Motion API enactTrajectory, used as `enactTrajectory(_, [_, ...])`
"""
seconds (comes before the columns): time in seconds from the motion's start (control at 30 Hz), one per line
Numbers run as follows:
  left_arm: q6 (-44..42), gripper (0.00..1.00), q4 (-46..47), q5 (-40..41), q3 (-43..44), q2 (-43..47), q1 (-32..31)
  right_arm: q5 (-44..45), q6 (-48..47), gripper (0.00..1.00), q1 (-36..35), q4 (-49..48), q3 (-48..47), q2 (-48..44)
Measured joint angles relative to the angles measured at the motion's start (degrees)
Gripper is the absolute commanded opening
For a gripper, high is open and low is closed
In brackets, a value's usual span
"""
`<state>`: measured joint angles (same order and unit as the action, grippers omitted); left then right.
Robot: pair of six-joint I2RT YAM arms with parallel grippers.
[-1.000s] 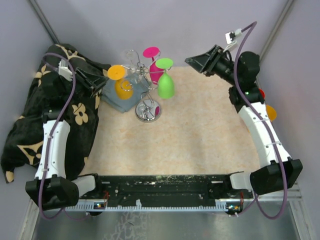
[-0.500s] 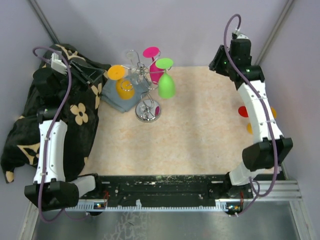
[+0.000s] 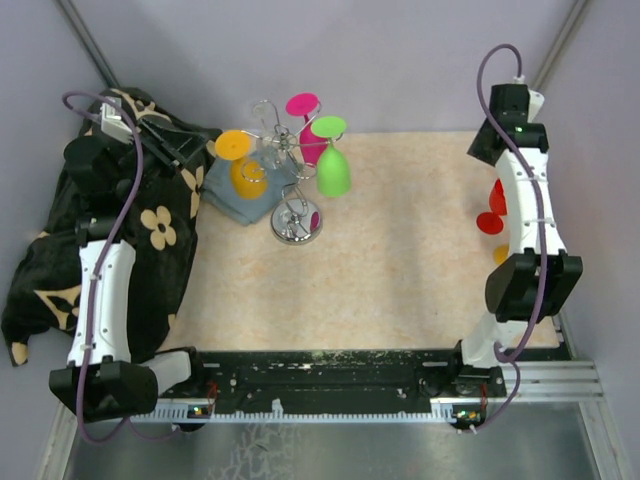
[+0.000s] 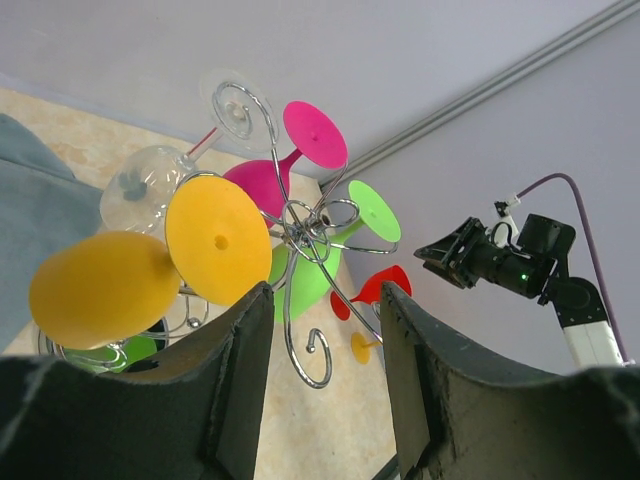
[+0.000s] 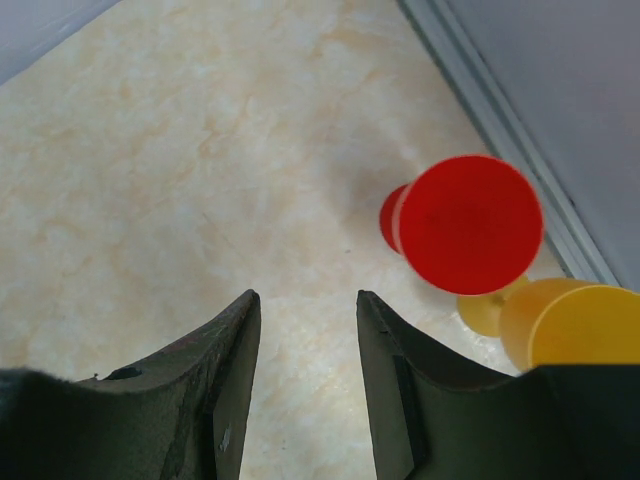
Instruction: Place the wine glass upside down on the wine glass rack
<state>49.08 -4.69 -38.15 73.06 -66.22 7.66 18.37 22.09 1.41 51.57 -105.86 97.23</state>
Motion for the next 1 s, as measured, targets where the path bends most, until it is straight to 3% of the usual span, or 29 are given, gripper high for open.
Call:
enactTrajectory(0.33, [2.34,0.53,3.93,-1.38,-1.75,-1.07,0.0,0.52,-0.52,0.44,7.34,1.44,0.52,3.72])
enactTrajectory(1.0, [2.84,0.53,4.92,-1.97,-2.84,-1.33,0.0,-0.83,-1.09,0.44,8.57,1.92,1.51,12.09])
